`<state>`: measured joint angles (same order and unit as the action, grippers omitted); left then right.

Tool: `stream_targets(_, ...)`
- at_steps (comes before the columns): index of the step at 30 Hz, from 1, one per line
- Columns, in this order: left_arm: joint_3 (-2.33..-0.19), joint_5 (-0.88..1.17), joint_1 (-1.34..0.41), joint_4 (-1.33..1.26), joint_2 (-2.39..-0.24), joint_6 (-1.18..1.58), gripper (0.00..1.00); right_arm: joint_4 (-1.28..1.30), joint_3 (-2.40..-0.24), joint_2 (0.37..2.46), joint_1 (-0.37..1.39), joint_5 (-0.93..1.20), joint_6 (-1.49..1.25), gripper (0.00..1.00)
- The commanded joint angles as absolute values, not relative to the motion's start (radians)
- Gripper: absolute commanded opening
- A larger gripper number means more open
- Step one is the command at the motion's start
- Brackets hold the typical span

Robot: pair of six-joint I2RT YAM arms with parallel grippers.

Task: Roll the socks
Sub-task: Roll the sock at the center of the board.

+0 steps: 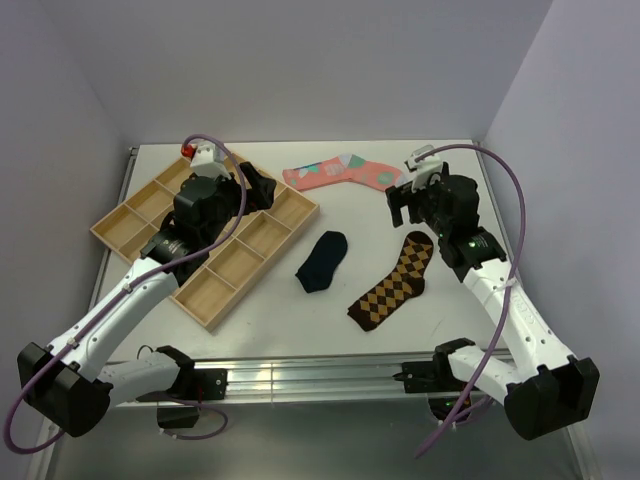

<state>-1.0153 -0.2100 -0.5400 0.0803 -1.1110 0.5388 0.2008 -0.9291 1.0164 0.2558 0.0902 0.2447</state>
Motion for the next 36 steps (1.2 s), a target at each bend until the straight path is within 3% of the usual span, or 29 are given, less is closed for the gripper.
stream_targets(1, -1.045, -0.238, -0.538, 0.069, -1.118, 0.538, 1.00, 0.181, -0.954, 1.015, 0.261, 0.034, 0.253, 0.95)
stream_targets(7, -1.022, -0.239, -0.538, 0.055, -1.114, 0.560, 0.99, 0.313, -1.065, 1.152, 0.285, 0.138, 0.227, 0.82)
stream_targets(12, -0.977, -0.235, -0.540, 0.028, -1.091, 0.603, 0.98, 0.321, -0.980, 1.190, 0.446, 0.153, 0.258, 0.78)
stream_targets(19, -0.917, -0.271, -0.538, 0.023, -1.074, 0.606, 0.98, 0.302, -0.917, 1.256, 0.574, 0.273, 0.256, 0.63)
stream_targets(30, -0.928, -0.322, -0.520, 0.008, -1.101, 0.614, 0.92, 0.249, -0.992, 1.580, 0.750, 0.253, 0.192, 0.56)
stream_targets(36, -0.927, -0.258, -0.465, -0.044, -1.126, 0.606, 0.92, 0.204, -1.029, 1.637, 0.804, 0.175, 0.124, 0.55)
